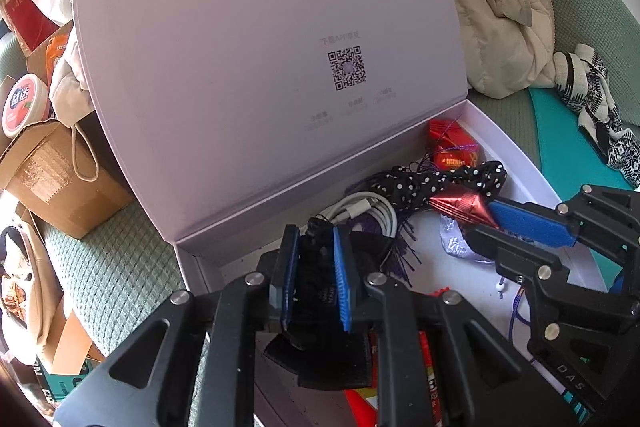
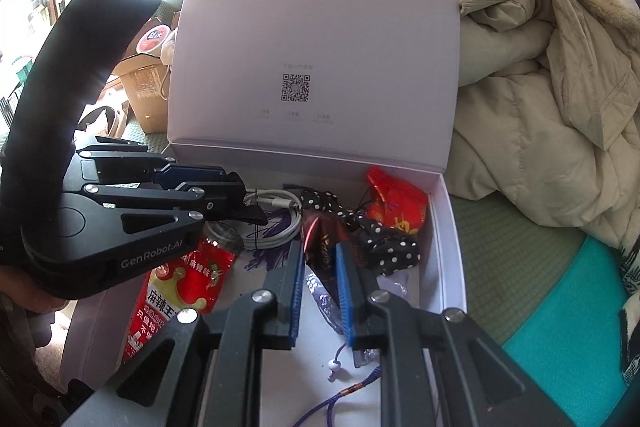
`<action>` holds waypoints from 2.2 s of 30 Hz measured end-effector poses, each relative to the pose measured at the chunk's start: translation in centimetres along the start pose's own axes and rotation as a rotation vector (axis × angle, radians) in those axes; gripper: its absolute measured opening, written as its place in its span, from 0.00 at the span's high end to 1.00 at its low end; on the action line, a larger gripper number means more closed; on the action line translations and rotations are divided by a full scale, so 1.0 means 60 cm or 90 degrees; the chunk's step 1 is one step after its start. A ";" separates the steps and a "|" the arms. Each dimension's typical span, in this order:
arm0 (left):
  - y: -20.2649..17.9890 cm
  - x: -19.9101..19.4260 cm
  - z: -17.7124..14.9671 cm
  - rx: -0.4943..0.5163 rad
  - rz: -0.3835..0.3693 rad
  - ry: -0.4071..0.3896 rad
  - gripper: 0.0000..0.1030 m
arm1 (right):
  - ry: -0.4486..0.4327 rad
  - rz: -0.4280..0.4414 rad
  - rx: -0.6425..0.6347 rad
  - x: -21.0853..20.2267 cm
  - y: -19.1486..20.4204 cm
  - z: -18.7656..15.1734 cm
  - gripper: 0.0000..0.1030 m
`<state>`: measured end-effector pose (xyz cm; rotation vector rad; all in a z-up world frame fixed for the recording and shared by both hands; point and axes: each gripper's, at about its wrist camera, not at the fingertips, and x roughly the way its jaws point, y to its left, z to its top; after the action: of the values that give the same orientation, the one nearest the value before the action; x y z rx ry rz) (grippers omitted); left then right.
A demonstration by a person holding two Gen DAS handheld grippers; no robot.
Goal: Organize objects
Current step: 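Lower and release the black scrunchie with the left tool while the right tool releases the chocolate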
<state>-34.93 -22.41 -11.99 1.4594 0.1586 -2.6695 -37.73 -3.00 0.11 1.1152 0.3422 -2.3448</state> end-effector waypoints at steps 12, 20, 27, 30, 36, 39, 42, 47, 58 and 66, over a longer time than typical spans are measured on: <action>0.001 0.021 0.013 0.000 0.014 0.022 0.81 | 0.048 -0.020 0.011 0.013 0.005 0.014 0.81; -0.015 0.015 0.017 0.015 0.020 0.035 0.66 | 0.071 -0.062 0.003 0.005 0.003 0.016 0.73; -0.021 -0.014 0.014 0.009 0.021 0.020 0.66 | 0.060 -0.083 0.000 -0.025 -0.001 0.017 0.68; -0.036 -0.029 0.022 0.010 0.026 0.010 0.66 | 0.054 -0.088 0.000 -0.041 -0.004 0.014 0.68; -0.027 -0.080 0.020 0.002 0.028 -0.005 0.66 | 0.037 -0.092 0.005 -0.066 -0.004 0.021 0.68; -0.026 -0.098 0.025 -0.007 0.025 -0.006 0.66 | 0.024 -0.095 0.006 -0.085 -0.011 0.024 0.68; -0.023 -0.121 0.026 -0.011 0.031 -0.015 0.66 | 0.007 -0.097 0.005 -0.106 -0.008 0.034 0.68; -0.013 -0.174 0.031 -0.011 0.029 -0.026 0.59 | -0.024 -0.109 0.001 -0.150 -0.002 0.046 0.67; -0.018 -0.279 0.034 -0.016 0.047 -0.065 0.40 | -0.077 -0.125 0.008 -0.238 0.007 0.053 0.45; -0.025 -0.351 0.008 -0.041 0.056 -0.093 0.28 | -0.106 -0.148 0.014 -0.305 0.018 0.036 0.35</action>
<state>-24.20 -20.32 6.04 1.2177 0.1632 -2.6615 -28.84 1.44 15.70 0.9232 0.4035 -2.6314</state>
